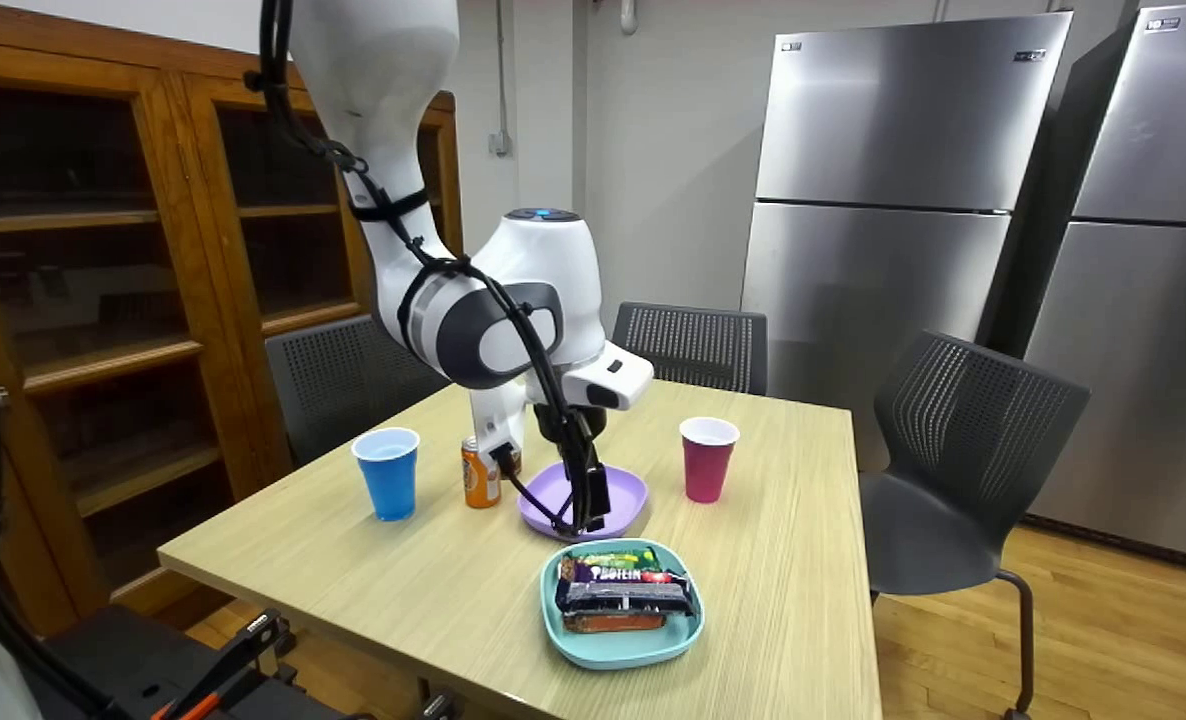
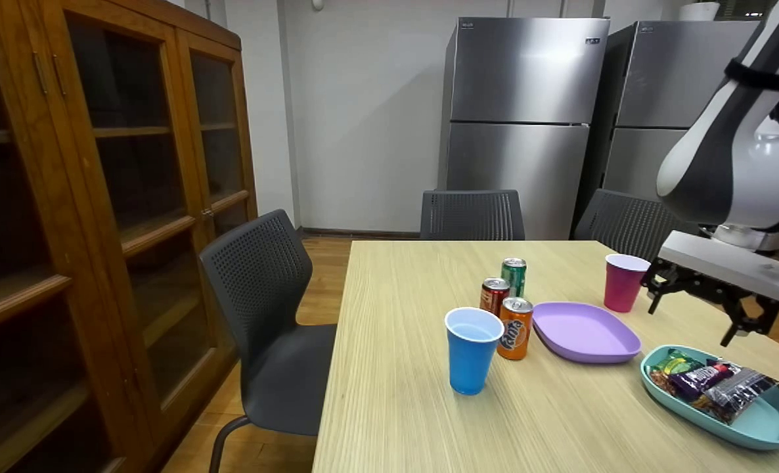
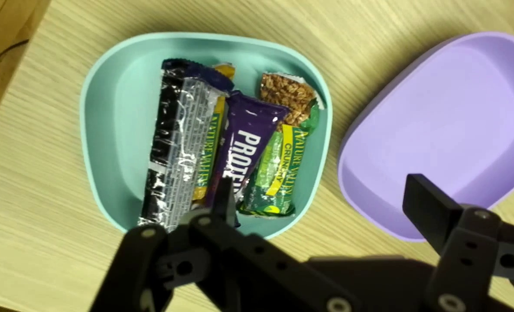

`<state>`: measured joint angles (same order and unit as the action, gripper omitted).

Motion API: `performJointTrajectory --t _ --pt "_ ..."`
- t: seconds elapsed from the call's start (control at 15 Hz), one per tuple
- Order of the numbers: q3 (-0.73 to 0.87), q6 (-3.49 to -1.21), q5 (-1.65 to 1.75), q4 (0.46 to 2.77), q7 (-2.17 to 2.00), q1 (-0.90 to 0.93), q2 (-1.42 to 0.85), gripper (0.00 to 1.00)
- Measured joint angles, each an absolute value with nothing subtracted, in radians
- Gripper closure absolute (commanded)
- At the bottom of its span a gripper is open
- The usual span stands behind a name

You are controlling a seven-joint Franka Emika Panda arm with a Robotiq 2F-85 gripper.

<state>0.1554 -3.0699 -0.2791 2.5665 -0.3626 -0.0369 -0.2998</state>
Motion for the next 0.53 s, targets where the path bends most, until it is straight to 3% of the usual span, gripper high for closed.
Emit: performJointTrajectory --t 0.53 --pt "0.040 -3.010 -0.258 2.568 -0.258 -0.019 -0.219 0.00"
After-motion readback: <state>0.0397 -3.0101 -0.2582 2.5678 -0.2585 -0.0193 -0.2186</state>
